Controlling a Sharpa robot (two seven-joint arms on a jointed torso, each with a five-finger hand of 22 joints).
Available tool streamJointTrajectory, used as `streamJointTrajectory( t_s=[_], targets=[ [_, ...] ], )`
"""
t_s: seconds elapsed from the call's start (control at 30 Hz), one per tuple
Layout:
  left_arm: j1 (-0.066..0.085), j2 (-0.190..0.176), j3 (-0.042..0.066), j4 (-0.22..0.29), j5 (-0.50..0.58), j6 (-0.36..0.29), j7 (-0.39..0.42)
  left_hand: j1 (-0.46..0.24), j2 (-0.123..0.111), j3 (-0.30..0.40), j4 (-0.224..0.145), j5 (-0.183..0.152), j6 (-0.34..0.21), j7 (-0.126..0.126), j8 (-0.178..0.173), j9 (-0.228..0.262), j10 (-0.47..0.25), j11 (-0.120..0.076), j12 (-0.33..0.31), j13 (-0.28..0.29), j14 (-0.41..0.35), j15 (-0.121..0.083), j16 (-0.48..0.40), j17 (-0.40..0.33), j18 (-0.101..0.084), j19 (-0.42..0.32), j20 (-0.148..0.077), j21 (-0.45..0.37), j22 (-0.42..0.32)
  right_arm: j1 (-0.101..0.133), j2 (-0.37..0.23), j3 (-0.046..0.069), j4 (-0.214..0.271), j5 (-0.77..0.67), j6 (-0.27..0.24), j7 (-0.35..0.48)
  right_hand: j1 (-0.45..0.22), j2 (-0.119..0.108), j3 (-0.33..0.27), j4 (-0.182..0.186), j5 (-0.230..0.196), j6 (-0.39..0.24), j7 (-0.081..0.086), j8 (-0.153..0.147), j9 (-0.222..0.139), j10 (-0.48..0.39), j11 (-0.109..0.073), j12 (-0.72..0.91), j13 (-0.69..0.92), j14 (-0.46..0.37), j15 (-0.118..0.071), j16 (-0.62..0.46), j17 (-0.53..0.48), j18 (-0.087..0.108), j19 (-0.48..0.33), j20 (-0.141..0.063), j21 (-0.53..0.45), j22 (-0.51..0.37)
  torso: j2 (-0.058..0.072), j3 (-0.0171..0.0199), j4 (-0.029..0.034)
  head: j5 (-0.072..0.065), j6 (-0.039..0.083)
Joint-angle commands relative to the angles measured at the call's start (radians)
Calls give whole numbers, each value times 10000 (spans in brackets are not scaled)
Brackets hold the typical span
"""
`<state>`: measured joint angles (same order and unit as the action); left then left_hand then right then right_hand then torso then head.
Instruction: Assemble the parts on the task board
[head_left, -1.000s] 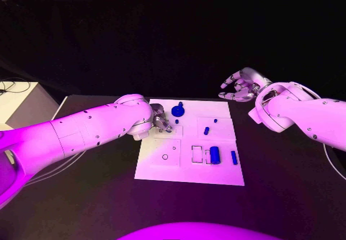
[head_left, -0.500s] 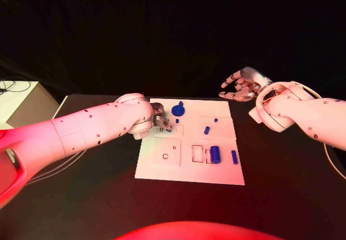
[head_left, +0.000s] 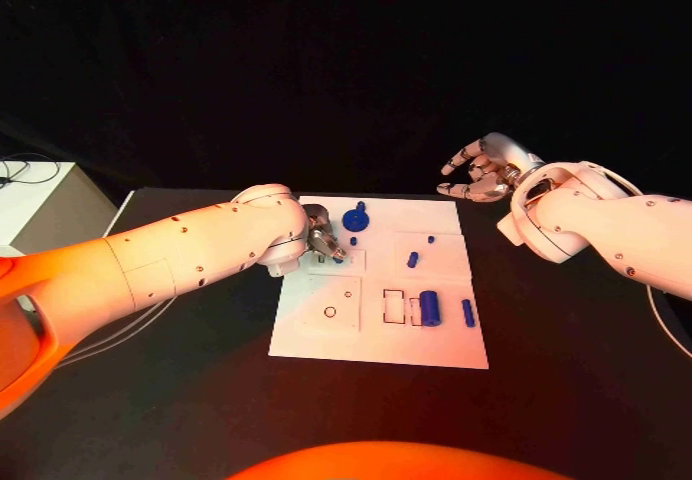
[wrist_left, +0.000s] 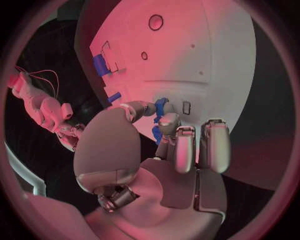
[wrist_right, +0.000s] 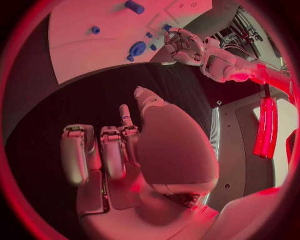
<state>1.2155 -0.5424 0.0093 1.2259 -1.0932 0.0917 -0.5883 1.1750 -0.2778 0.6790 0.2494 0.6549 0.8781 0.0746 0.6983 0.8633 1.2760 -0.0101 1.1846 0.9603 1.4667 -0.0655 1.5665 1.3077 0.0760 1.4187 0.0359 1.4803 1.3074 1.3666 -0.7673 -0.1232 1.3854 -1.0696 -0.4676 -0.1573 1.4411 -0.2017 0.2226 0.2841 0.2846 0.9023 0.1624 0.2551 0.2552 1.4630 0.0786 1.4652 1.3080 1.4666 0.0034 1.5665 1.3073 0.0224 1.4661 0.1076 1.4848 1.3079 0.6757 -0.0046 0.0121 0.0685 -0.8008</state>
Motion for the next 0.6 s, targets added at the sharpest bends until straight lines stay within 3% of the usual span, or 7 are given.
streamJointTrajectory(
  t_s=[0.03,0.6],
  targets=[
    [-28,36,-31,-26,10,308,-6,5,78,2287,-2320,28,92,-71,7,-17,6,-13,-37,-8,1041,-53,43,2631,-203,75,-22,36,108,-3,-3,5,17,-113,148,22,-71,-8,38,-5,20,-42,-7,42,9,-5,-8,-29,1683,1042,-18,43,2635,26,681,-67,-45,1849,0,3,12,-17,-10],
    [-26,71,-40,-129,-243,464,-78,21,83,2303,-2352,15,87,-71,-9,-3,-8,-14,-52,-23,1041,-56,43,2631,-206,82,-27,43,123,-3,-20,5,26,-117,151,14,-71,-8,38,-5,20,-42,-7,42,9,-5,-8,-29,1683,1042,-18,43,2635,26,681,-67,-45,1849,-1,-4,8,-17,-78]
  ],
)
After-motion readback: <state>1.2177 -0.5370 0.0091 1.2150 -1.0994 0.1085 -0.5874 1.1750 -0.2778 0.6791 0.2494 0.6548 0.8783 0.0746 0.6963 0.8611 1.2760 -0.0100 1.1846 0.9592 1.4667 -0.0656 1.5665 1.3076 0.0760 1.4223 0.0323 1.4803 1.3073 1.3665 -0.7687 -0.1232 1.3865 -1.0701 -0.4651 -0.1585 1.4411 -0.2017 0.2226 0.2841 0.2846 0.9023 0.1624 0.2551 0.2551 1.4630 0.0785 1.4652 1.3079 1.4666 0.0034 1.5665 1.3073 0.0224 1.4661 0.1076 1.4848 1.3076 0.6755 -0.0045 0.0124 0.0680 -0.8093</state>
